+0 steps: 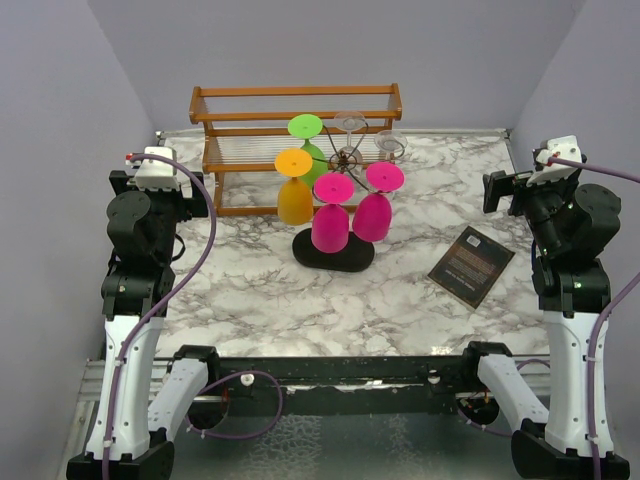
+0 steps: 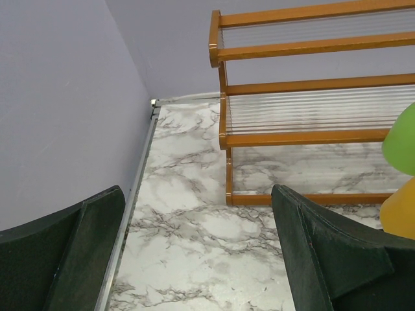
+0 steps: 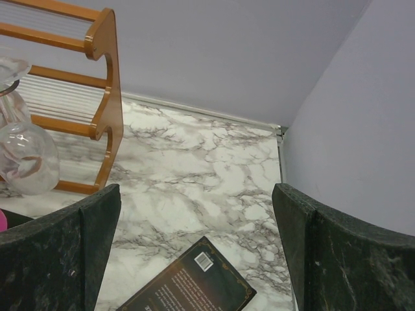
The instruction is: Place the wine glass upside down on the wine glass rack
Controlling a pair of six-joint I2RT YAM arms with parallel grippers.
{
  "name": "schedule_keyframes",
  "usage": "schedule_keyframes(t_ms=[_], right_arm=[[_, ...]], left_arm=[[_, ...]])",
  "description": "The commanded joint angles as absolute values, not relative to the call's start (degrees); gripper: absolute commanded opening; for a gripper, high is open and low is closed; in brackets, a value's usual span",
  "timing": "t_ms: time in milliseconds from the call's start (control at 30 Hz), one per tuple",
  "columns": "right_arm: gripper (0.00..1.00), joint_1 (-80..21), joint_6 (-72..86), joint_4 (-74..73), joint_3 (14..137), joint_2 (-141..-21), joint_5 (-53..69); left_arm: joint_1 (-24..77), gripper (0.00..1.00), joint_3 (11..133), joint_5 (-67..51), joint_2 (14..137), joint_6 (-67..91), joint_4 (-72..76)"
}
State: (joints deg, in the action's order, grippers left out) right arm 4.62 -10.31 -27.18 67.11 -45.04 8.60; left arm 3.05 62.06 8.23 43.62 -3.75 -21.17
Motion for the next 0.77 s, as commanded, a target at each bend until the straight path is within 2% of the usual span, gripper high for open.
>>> schedule_keyframes(t_ms=[0, 733], right_arm=[[1.00, 5.1, -9.8, -28.0, 66.7, -44.6, 9.8], [1.00, 6.5, -10.7, -28.4, 66.1, -45.0, 9.5]], left_arm=[[2.7, 0.99, 61.7, 7.1, 43.3, -3.3, -20.7], [3.1, 0.99, 62.1, 6.9, 44.8, -3.3, -20.7]])
